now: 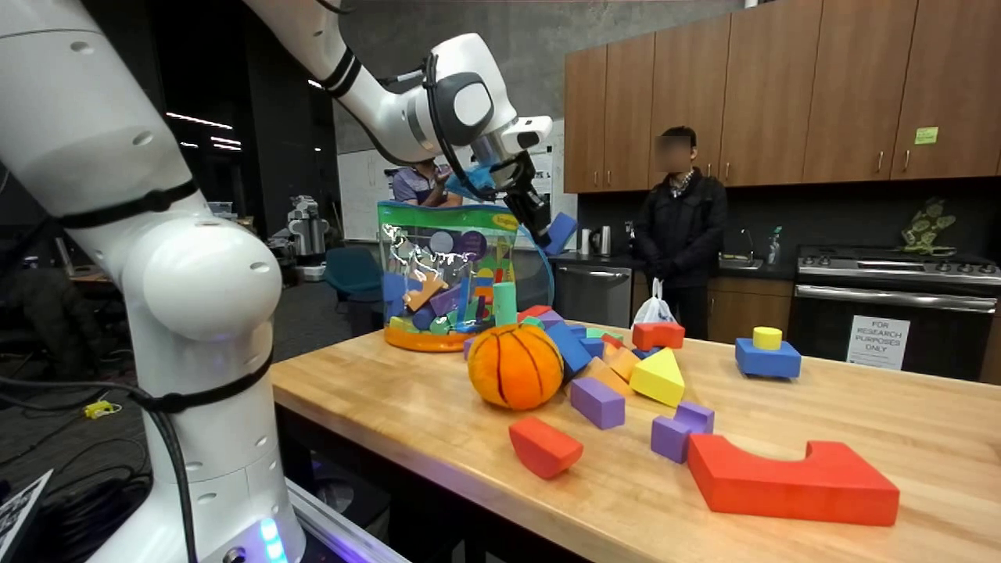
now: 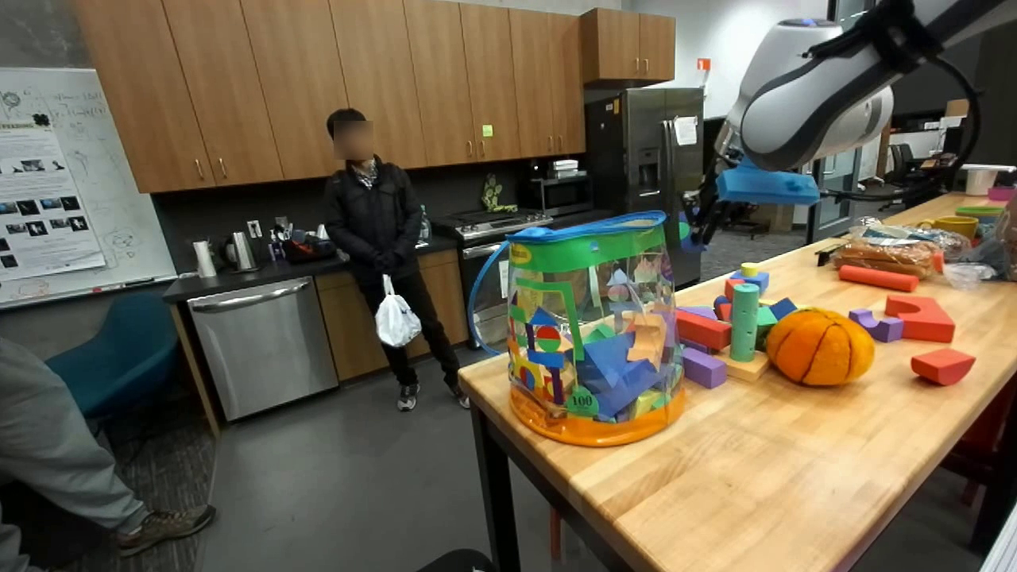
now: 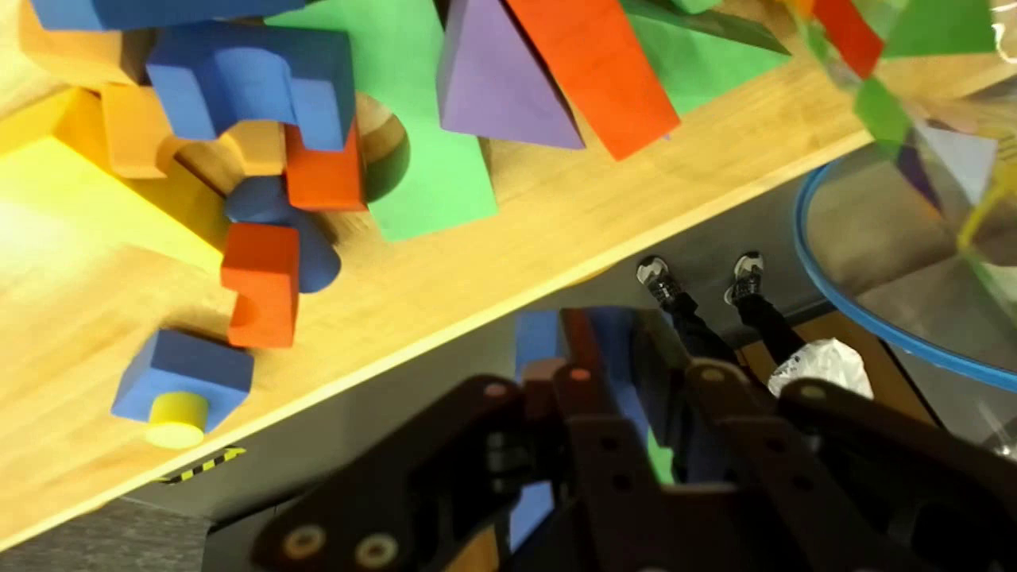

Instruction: Remove one blue block from the toy bag

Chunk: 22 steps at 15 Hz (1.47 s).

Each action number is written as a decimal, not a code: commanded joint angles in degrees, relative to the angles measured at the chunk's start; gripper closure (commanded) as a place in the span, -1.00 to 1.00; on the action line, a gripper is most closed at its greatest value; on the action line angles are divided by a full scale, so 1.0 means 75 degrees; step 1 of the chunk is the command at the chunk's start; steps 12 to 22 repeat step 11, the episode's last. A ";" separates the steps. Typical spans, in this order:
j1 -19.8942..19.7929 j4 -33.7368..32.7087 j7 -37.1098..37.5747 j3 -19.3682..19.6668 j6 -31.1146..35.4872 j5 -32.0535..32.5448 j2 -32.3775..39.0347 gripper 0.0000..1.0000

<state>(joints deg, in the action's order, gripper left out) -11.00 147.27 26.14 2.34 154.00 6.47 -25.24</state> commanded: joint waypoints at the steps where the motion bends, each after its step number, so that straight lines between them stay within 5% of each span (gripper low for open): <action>1: 0.0067 0.0101 -0.1193 0.0674 0.0425 -0.0829 0.0540 0.91; 4: 0.0334 0.0040 -0.2354 0.1203 0.0448 -0.1586 0.0902 0.91; 5: 0.0451 0.0015 -0.2719 0.1316 0.0374 -0.1831 0.0960 0.16; 6: 0.0068 0.0125 -0.2196 0.0969 0.0332 -0.1506 0.0793 0.64; 10: 0.0242 0.0089 -0.2560 0.1118 0.0337 -0.1722 0.0939 0.16; 22: 0.0259 0.0083 -0.2561 0.1115 0.0337 -0.1724 0.0939 0.15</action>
